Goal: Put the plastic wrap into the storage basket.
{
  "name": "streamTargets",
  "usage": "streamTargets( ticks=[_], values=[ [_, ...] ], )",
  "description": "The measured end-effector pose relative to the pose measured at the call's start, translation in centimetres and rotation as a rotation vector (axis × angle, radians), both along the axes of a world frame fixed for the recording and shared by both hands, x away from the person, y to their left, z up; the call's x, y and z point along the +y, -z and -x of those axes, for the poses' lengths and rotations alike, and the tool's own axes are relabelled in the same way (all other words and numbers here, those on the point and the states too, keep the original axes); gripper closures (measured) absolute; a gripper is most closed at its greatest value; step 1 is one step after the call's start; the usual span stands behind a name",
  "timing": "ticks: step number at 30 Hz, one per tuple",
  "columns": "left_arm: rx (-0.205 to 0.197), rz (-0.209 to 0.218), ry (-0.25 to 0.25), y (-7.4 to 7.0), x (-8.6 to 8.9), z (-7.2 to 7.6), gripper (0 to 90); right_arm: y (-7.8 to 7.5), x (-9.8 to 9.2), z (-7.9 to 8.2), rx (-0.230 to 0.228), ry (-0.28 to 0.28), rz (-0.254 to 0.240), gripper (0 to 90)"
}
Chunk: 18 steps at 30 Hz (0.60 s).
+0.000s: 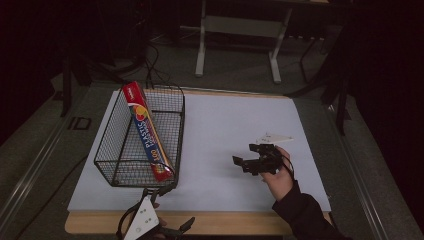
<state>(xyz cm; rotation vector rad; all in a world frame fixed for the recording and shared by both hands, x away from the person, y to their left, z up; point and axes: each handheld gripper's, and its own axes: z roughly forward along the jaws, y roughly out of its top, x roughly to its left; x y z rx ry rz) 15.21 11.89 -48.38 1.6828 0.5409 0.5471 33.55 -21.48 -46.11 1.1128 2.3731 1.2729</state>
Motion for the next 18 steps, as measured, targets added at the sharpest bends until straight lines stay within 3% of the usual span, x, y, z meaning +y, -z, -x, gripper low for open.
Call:
streamTargets(
  ticks=[8, 18],
  values=[
    [-0.002, -0.008, 0.002, 0.0, 0.0, 0.0, 2.0, 1.7, -2.0, 0.8, 0.013, 0.007, 0.013, 15.2],
    [-0.002, -0.007, 0.006, 0.0, -0.1, -0.1, 2.0, 2.5, -2.3, 1.0, -0.017, 0.016, 0.055, 15.2]
  ],
)
